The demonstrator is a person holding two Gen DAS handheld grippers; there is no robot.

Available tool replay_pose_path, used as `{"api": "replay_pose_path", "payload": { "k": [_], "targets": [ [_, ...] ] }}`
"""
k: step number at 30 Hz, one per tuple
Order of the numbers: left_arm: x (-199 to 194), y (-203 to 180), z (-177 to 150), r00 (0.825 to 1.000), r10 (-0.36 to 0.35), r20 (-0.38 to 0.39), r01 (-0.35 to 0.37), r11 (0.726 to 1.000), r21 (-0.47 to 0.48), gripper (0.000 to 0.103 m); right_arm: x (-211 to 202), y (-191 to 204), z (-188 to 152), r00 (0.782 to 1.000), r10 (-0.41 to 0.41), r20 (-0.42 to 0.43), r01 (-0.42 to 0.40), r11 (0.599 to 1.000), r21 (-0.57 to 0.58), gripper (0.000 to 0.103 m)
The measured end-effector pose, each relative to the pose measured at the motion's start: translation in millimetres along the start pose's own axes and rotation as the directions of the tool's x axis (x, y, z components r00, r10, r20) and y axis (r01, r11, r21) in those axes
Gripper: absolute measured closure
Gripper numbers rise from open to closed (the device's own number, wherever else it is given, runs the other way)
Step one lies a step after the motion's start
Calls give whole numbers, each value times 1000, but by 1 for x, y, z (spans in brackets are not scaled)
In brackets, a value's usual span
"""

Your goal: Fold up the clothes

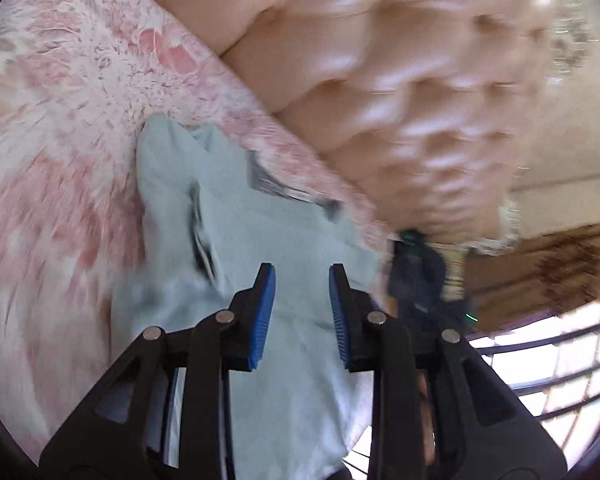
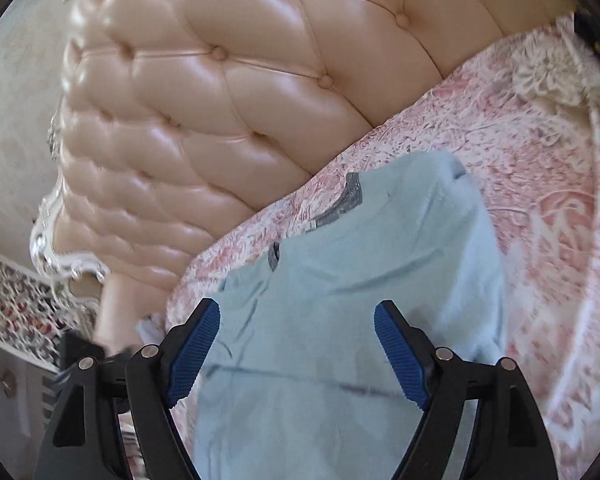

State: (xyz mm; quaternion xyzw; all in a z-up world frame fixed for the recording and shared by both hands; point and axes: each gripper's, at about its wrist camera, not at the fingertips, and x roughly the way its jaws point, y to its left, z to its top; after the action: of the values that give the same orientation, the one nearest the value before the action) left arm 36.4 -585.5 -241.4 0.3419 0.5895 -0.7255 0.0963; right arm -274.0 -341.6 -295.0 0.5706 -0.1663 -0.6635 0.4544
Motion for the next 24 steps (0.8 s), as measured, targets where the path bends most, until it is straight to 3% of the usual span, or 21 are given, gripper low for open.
{"api": "replay_pose_path", "payload": {
  "k": [4, 6, 9, 11, 15, 20, 21, 23, 24],
  "targets": [
    [27, 18, 13, 993, 113, -32, -114, 993, -39, 73, 9, -27, 5, 1000, -25, -8, 25, 999, 48, 22],
    [25, 31, 11, 991, 129, -26, -130, 990, -50, 73, 11, -39, 4, 999, -38, -19, 39, 998, 43, 26],
    [21, 49, 9, 992, 125, -23, -126, 990, -63, 96, 10, -47, 1, 999, -33, -10, 33, 999, 25, 43],
    [20, 57, 8, 995, 102, -23, -103, 992, -68, 97, 8, -50, -1, 999, -33, -6, 33, 999, 18, 49],
    [20, 50, 11, 990, 139, -31, -140, 989, -48, 96, 8, -48, 0, 998, -50, -29, 50, 999, -3, 50],
    [-8, 34, -2, 959, 284, 9, -284, 957, 64, 96, -8, -40, -6, 988, -141, -65, 141, 990, -3, 47],
    [-20, 29, -8, 957, 286, 43, -288, 955, 76, 93, -13, -36, -8, 984, -168, -68, 167, 986, -10, 46],
    [-49, 17, -27, 948, 285, 142, -300, 948, 106, 66, -33, -24, -16, 976, -212, -46, 210, 977, -45, 38],
    [-68, 9, -40, 935, 284, 212, -314, 941, 127, 42, -47, -14, -22, 971, -238, -17, 236, 969, -72, 25]
  ]
}}
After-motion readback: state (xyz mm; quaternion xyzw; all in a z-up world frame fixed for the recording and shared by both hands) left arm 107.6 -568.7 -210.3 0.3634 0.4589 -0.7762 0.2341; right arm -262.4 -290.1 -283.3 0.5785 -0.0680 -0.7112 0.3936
